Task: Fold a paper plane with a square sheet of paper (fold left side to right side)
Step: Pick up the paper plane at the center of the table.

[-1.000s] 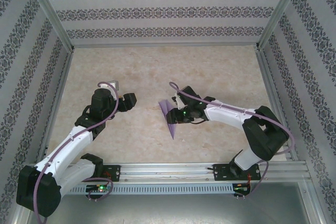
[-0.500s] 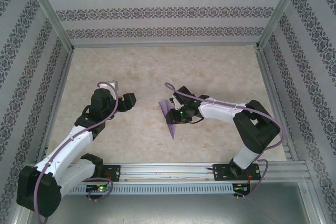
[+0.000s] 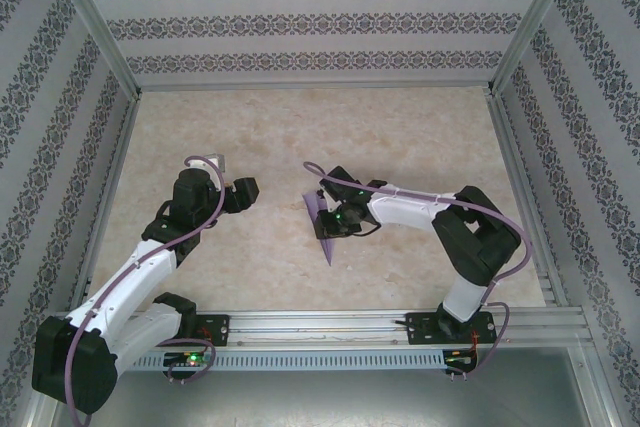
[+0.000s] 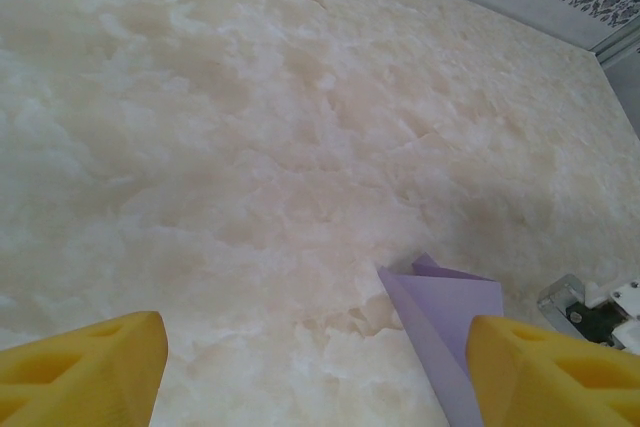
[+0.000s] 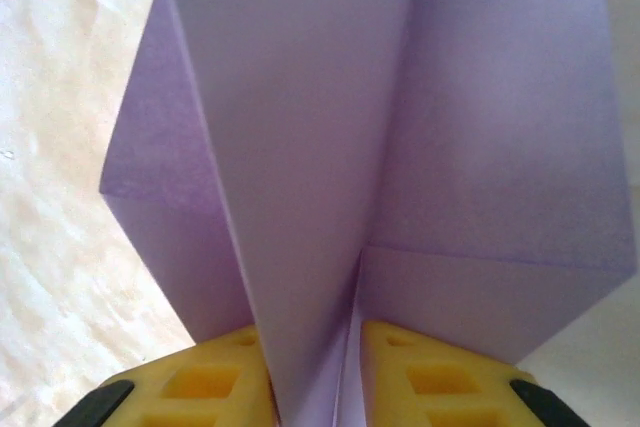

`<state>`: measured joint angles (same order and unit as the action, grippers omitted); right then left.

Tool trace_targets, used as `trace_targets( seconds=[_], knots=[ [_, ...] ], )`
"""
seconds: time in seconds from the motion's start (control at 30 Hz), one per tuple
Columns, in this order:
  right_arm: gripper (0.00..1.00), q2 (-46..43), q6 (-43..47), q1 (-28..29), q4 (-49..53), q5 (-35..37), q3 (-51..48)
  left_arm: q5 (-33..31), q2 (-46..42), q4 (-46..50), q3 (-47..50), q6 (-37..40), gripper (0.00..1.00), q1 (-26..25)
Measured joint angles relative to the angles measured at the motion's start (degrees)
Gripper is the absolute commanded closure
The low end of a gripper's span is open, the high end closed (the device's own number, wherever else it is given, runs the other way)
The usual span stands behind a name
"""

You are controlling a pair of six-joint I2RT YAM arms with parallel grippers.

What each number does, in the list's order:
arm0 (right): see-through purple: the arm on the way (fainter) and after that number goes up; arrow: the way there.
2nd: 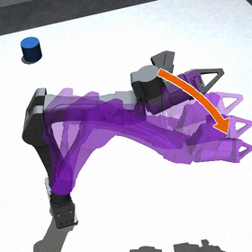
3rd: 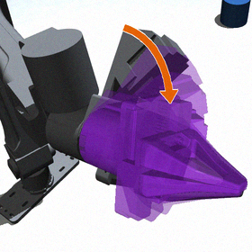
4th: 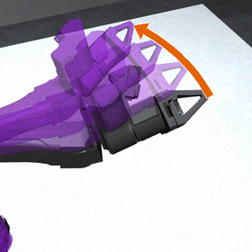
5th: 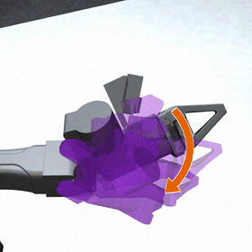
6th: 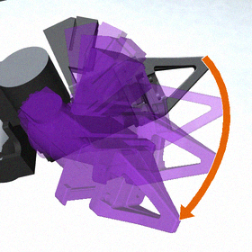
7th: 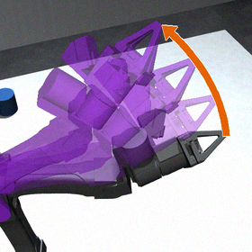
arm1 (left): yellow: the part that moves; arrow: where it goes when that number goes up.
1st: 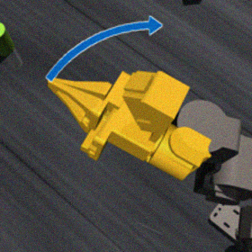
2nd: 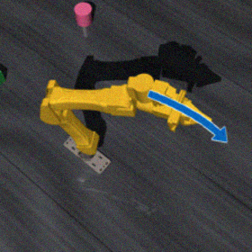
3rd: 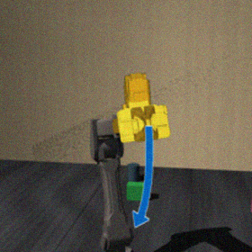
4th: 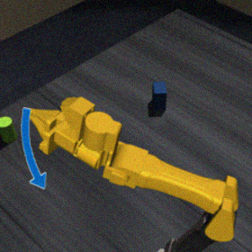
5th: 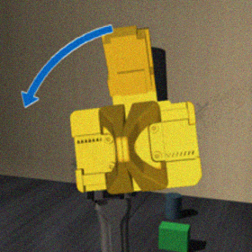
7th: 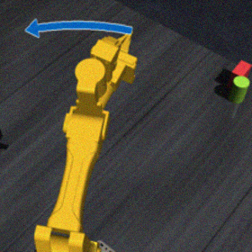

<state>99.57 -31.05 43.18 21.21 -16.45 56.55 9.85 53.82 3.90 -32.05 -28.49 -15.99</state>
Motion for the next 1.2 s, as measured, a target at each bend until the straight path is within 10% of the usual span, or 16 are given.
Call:
trace_targets(
  seconds=[0.83,1.2],
  knots=[
    [0.98,-0.2,-2.21,2.29,6.64,7.61,3.56,0.02,-0.96,0.48,0.33,0.04,0.2,0.61],
    [0.98,-0.55,1.57,-9.07,14.51,14.49,14.69,1.55,-2.14,0.87,0.33,3.08,0.11,1.11]
  ],
)
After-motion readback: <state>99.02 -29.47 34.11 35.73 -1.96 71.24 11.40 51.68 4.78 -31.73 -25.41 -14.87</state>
